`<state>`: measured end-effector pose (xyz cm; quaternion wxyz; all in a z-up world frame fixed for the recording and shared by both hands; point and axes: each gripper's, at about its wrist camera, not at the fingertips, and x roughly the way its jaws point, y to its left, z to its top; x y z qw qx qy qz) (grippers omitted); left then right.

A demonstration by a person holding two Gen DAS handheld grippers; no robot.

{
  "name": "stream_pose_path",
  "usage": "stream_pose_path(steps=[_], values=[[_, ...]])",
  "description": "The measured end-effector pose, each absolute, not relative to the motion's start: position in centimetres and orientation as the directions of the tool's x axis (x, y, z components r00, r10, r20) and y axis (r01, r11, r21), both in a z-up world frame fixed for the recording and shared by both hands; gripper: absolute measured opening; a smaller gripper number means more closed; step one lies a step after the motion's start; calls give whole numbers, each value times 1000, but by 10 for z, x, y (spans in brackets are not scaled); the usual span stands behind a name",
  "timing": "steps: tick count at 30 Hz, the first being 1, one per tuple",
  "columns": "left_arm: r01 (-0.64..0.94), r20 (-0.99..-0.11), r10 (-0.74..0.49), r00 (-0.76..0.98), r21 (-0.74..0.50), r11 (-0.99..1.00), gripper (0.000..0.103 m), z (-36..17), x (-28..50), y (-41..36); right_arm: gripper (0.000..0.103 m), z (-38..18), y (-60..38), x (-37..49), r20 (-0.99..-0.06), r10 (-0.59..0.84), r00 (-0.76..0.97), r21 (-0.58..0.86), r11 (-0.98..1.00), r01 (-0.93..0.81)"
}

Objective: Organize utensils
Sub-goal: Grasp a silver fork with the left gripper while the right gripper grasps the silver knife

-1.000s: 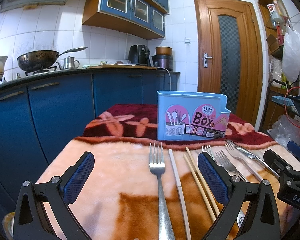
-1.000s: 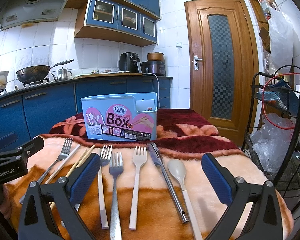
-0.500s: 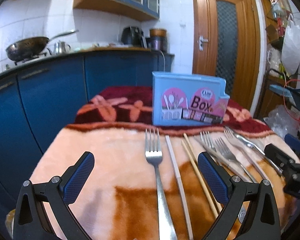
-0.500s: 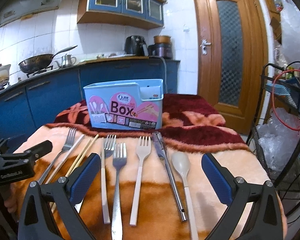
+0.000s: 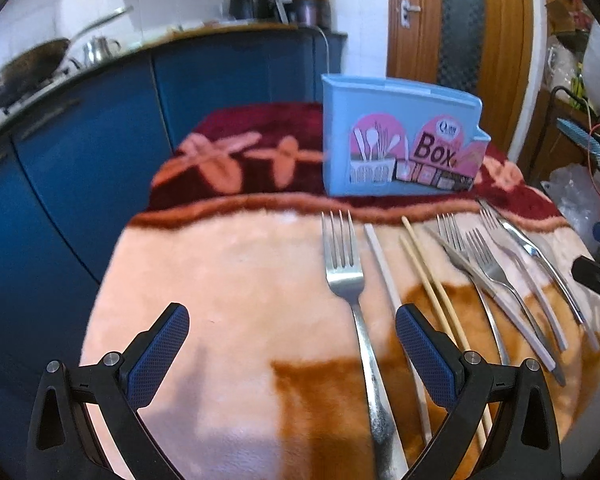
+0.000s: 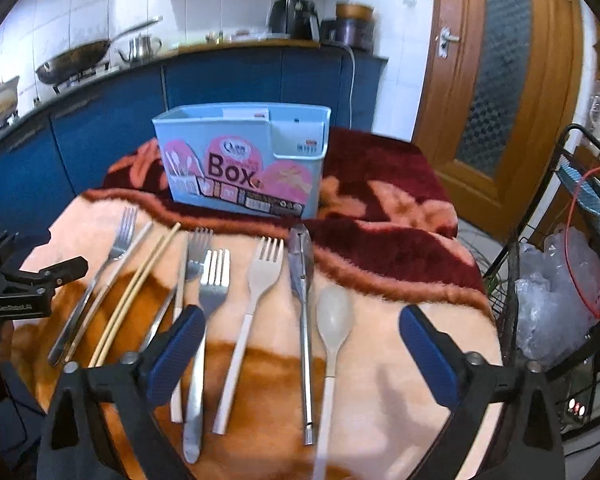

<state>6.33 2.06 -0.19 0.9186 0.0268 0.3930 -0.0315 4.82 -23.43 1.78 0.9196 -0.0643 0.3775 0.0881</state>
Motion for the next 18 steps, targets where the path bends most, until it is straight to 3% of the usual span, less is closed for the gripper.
stream_pose_path(steps=[4,6,12,18], values=[[142,-767,-58,639,44,989,93,-2,69,11,85,18,-236,67,-765,112,634,-49,972,-231],[180,-795,-68,603,53,982,89,-4,73,4,74,16,-236,75,-795,114,595,-42,969,-243],[253,-849,-87,522,56,966,63,-6,85,-9,45,7,-240,98,-866,131,482,4,967,-256],[260,-867,-99,488,36,965,45,-7,95,-10,38,8,-236,111,-880,156,448,28,960,-280]])
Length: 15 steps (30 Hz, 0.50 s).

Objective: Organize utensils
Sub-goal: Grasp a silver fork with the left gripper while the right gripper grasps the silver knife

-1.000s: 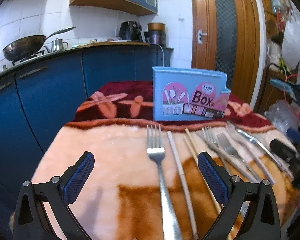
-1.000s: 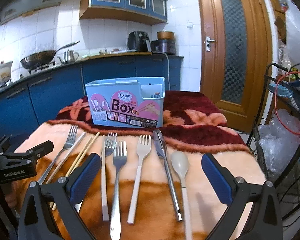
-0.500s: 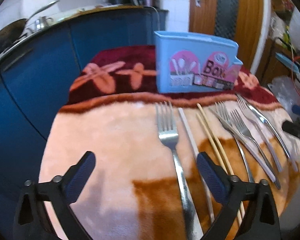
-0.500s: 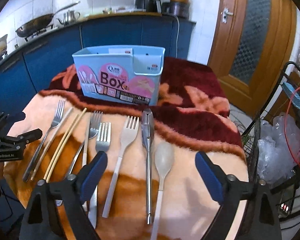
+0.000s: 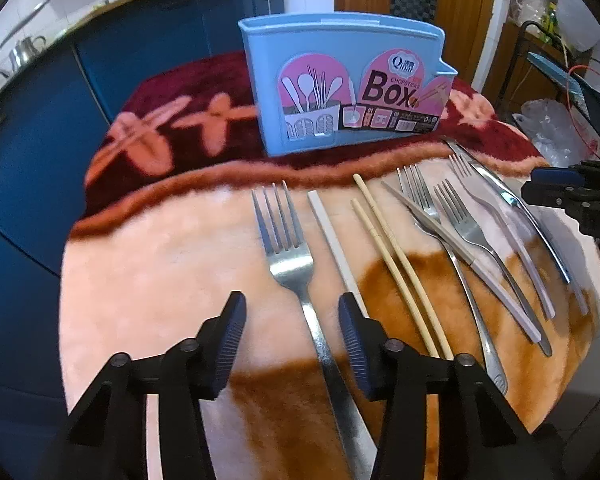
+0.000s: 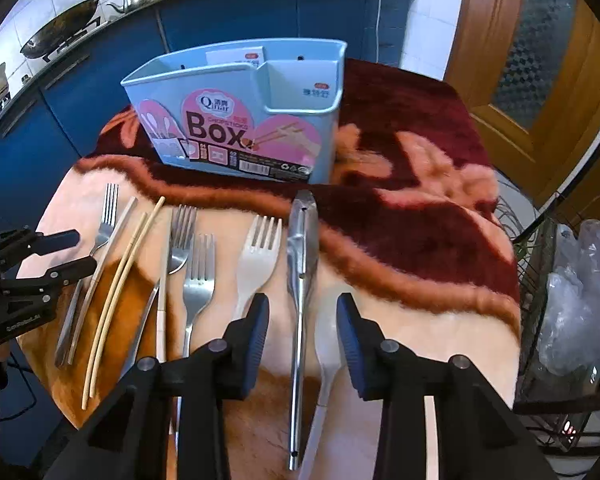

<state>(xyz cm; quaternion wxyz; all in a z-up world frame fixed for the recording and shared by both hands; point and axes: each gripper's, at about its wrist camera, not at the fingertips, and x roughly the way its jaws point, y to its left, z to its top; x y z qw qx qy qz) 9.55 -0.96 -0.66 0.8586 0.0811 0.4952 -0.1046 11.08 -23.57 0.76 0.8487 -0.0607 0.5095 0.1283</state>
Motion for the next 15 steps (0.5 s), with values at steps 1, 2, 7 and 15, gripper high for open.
stream_pose_path(steps=[1,2,7,15], values=[[259,-873,-101,477,29,966,40,-8,98,-10,37,6,-234,114,-886,155,438,28,959,-282],[257,-880,-107,463,18,966,36,-10,100,-11,36,4,-232,117,-893,152,424,28,958,-286],[251,-897,-120,426,-10,968,35,-13,107,-13,35,-4,-226,131,-909,137,394,21,959,-284],[236,-915,-129,382,-39,971,31,-15,120,-12,27,-13,-228,148,-918,156,363,60,963,-264]])
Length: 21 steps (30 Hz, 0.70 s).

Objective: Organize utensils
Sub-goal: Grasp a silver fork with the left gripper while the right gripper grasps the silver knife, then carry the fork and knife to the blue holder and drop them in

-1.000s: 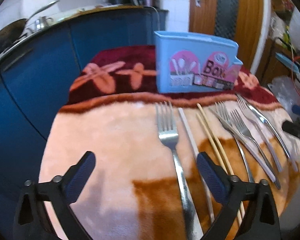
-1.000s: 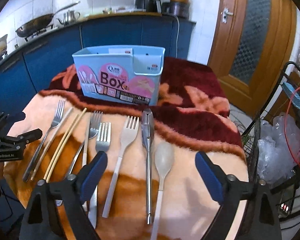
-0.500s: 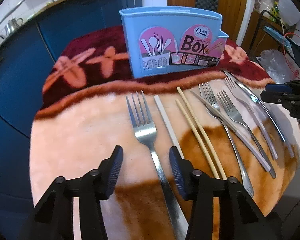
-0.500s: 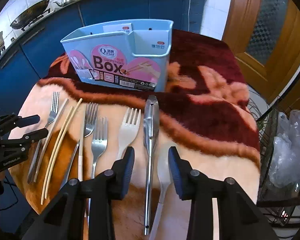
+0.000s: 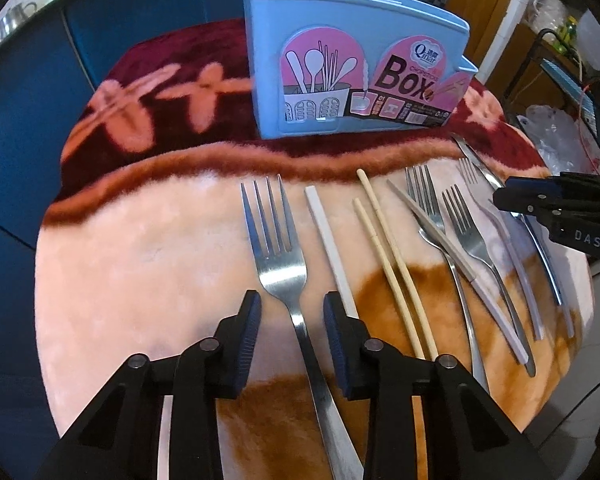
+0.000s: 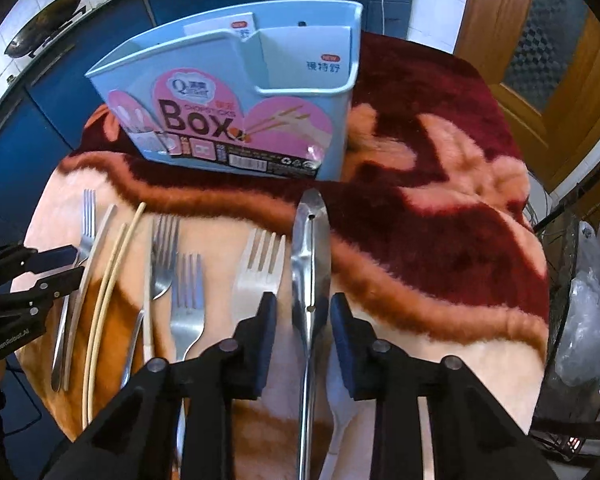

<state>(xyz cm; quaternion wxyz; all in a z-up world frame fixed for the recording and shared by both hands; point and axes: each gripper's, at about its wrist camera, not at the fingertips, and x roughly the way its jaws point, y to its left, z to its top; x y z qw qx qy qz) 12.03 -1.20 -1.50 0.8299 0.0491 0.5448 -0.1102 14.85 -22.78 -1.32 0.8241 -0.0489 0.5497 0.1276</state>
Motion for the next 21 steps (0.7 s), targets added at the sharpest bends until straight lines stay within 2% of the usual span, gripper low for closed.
stream_pose_path(steps=[4,5,13,21], values=[[245,-912,-143,384,-48,968,14,-15,119,-11,22,-16,-231,146,-909,167,381,73,965,-250],[245,-911,-151,384,-57,968,12,-14,118,-10,21,-16,-232,144,-905,172,390,76,966,-249],[241,-854,-230,468,-127,962,2,-6,100,4,21,0,-237,120,-815,263,516,151,957,-249],[244,-731,-254,634,-122,962,2,17,65,12,21,28,-235,80,-666,343,662,200,938,-284]])
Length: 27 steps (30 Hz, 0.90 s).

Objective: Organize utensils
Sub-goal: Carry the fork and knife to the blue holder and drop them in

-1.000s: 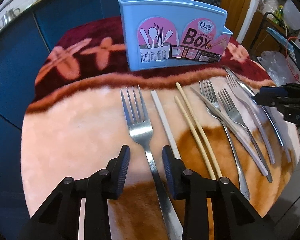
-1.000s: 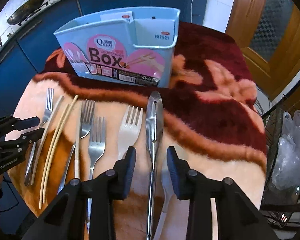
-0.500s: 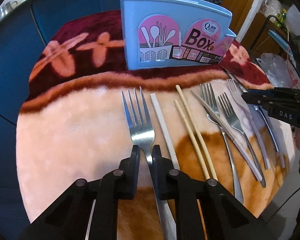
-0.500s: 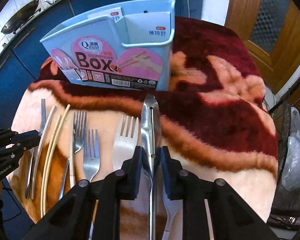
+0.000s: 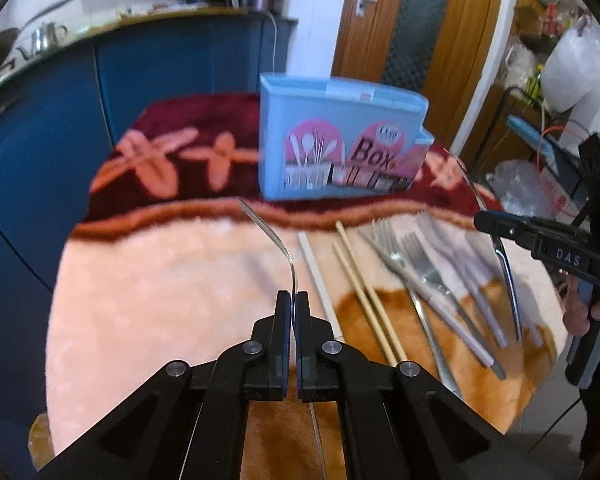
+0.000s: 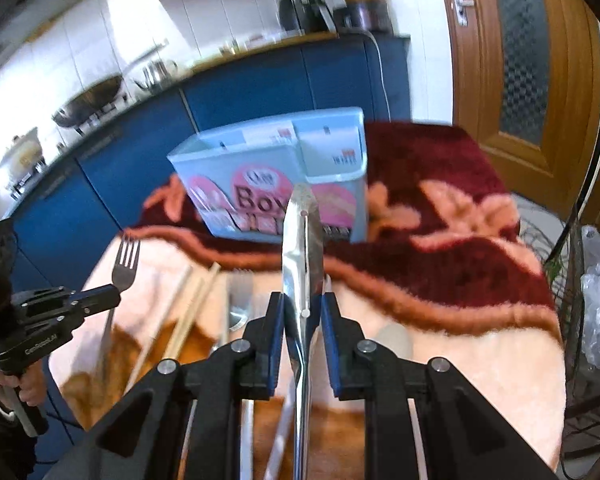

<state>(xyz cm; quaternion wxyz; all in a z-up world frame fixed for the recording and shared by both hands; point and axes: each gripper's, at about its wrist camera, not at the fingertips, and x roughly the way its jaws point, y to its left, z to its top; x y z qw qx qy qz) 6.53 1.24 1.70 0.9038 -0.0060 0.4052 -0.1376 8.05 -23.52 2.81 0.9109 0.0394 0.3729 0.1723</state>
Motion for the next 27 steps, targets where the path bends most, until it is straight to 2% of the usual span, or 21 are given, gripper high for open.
stream_pose_path(steps=[5,10,14,23,27], values=[[238,-630,-264,731,-127,963,2,44,57,16,21,51,-232,67,-562,364,742,200,931,-305],[239,-486,-262,834,-110,965,1,78,54,13,21,72,-235,60,-456,367,811,181,930,-320],[239,-411,-260,874,-103,966,1,101,63,9,21,83,-237,65,-402,372,837,189,928,-322],[222,-286,-231,930,-64,973,1,159,99,-2,21,90,-241,90,-362,372,855,179,928,-327],[198,-276,-202,940,-40,979,1,172,122,-6,21,94,-243,105,-348,374,860,182,926,-330]])
